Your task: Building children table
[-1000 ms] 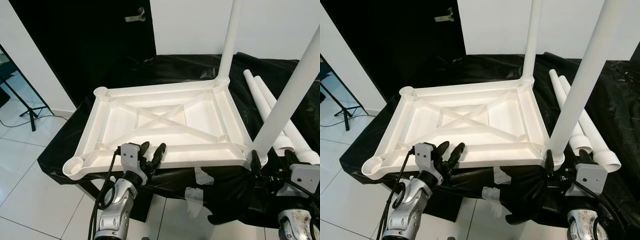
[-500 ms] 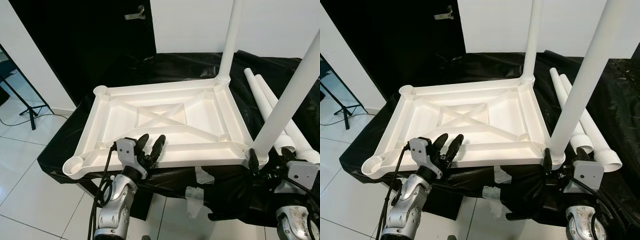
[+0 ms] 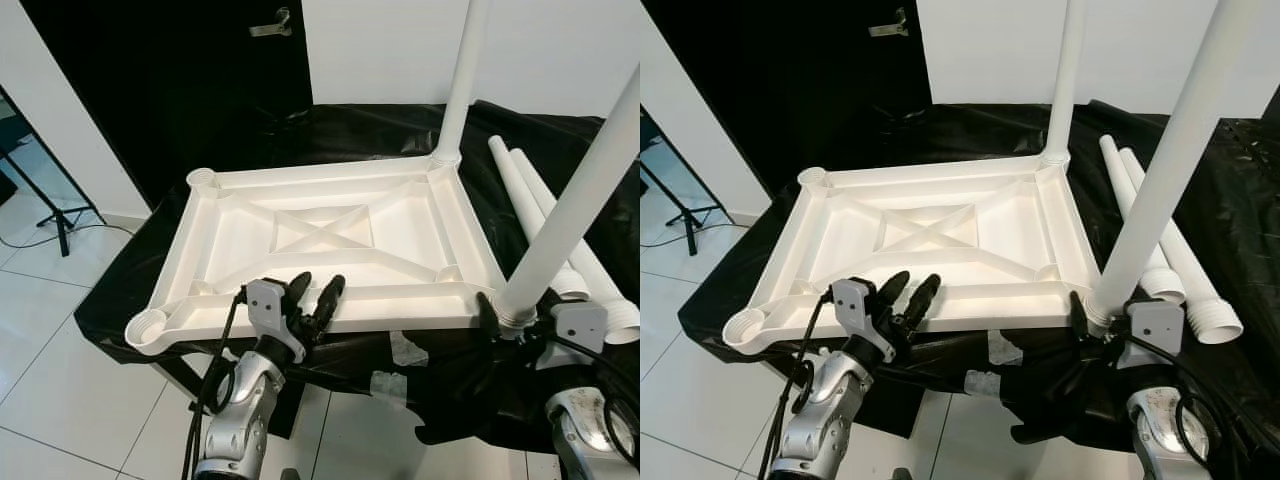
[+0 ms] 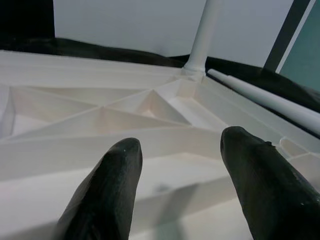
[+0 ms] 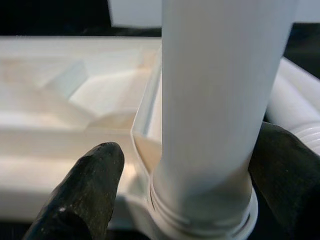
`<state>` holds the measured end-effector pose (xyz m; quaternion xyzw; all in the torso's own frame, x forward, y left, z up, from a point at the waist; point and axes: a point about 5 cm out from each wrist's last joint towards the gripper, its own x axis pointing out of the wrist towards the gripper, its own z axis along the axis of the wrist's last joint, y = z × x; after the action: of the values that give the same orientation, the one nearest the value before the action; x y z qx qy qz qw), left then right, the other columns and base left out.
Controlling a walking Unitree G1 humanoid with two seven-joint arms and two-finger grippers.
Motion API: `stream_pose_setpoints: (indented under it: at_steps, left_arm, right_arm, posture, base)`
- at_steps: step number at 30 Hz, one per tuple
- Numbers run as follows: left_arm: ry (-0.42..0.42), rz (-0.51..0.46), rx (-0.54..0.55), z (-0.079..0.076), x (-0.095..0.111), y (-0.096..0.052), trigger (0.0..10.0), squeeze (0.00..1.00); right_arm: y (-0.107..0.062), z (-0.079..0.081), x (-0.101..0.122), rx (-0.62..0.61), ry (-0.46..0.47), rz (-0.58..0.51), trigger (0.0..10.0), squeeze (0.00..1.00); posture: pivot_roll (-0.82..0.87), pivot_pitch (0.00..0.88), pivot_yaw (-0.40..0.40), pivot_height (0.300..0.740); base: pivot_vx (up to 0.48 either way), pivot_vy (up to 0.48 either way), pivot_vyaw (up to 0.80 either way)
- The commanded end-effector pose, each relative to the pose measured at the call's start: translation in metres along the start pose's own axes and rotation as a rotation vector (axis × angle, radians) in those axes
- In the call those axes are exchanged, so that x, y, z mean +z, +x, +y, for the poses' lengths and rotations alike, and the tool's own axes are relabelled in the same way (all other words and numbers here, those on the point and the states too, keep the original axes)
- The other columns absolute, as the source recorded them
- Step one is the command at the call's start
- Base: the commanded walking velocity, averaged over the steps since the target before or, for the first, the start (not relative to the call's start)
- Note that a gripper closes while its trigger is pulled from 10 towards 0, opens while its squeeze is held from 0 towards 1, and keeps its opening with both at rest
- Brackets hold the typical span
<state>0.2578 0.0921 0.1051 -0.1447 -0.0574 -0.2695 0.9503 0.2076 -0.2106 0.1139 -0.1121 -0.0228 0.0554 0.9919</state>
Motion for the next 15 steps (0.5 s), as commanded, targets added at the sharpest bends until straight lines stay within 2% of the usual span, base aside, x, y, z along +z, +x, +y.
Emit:
stream_pose_setpoints:
  at_steps: [1, 13, 15]
  left_arm:
    - [0.0, -0.004, -0.068, -0.003, 0.001, 0.002, 10.0, 0.0]
    - [0.002, -0.002, -0.072, -0.006, -0.001, 0.004, 10.0, 0.0]
    - [0.006, 0.01, -0.131, -0.01, -0.002, 0.006, 10.0, 0.0]
  right_arm:
    - [0.004, 0.013, -0.006, 0.1, 0.009, 0.02, 10.0, 0.0]
    - [0.019, 0.009, -0.004, 0.098, 0.021, 0.003, 10.0, 0.0]
    - [0.02, 0.009, -0.005, 0.098, 0.023, 0.0, 10.0, 0.0]
  posture:
    - [0.1, 0.0, 0.044, 0.74]
    - [0.11, 0.0, 0.042, 0.74]
    - [0.11, 0.0, 0.042, 0.74]
  base:
    - [0.0, 0.0, 0.0]
    - [0.0, 0.0, 0.0]
    - [0.0, 0.0, 0.0]
